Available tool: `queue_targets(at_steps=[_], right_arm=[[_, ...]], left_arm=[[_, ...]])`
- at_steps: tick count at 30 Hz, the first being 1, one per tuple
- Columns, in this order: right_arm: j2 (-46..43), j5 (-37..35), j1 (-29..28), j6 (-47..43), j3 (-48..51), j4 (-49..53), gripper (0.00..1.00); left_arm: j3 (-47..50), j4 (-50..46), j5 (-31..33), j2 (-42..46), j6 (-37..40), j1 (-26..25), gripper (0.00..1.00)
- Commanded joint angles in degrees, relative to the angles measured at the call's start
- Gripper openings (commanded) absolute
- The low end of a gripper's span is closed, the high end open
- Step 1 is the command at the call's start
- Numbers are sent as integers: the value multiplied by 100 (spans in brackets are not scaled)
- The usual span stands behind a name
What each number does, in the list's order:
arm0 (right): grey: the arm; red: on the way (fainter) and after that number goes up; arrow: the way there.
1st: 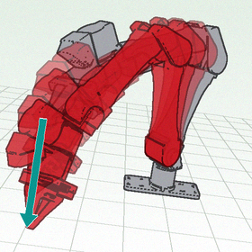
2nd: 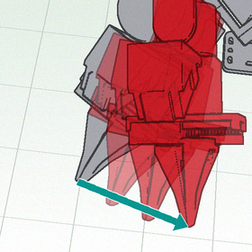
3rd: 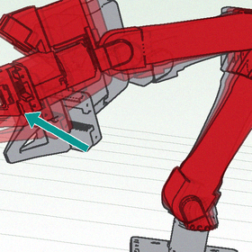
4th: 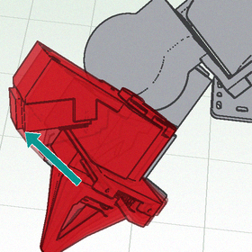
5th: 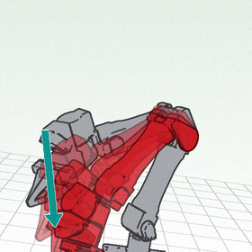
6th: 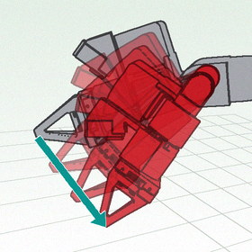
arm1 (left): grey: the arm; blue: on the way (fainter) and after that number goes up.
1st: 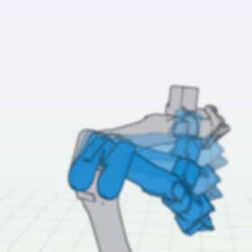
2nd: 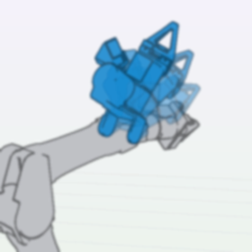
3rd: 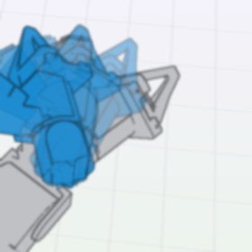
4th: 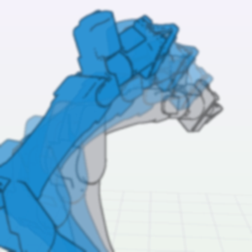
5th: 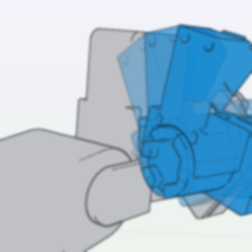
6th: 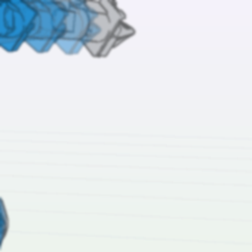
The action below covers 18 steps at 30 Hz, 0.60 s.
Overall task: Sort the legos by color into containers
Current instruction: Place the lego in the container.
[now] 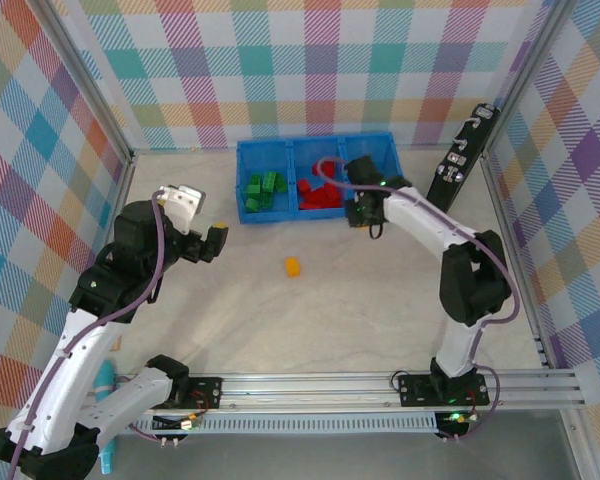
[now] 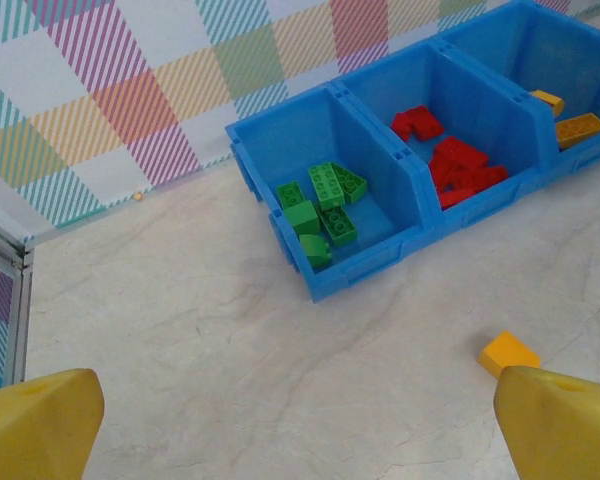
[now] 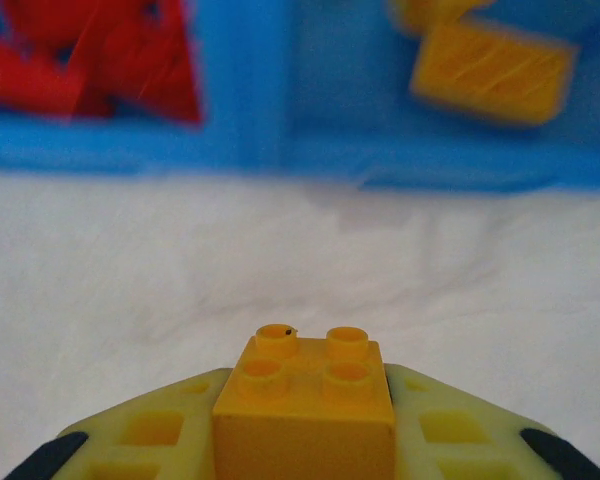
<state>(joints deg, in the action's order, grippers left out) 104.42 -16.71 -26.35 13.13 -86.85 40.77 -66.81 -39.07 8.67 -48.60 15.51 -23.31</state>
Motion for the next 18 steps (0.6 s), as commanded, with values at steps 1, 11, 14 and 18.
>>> queue_targets(at_steps=[1,11,14,18], right_arm=[[175,-264,119,-698,-544,-201,28],[1714,-137,598,-715,-2577,-428,29],[2161,-120,739,-699,-3127,-360,29],[2680,-78,889,-796,-3769,-221,29]], left_arm=[[-43,-49,108,132,1,-68,100],[66,73,309,400,22,-66,100],[89,128,386,483,48,-68,100],[89,119,419,452,47,-68,100]])
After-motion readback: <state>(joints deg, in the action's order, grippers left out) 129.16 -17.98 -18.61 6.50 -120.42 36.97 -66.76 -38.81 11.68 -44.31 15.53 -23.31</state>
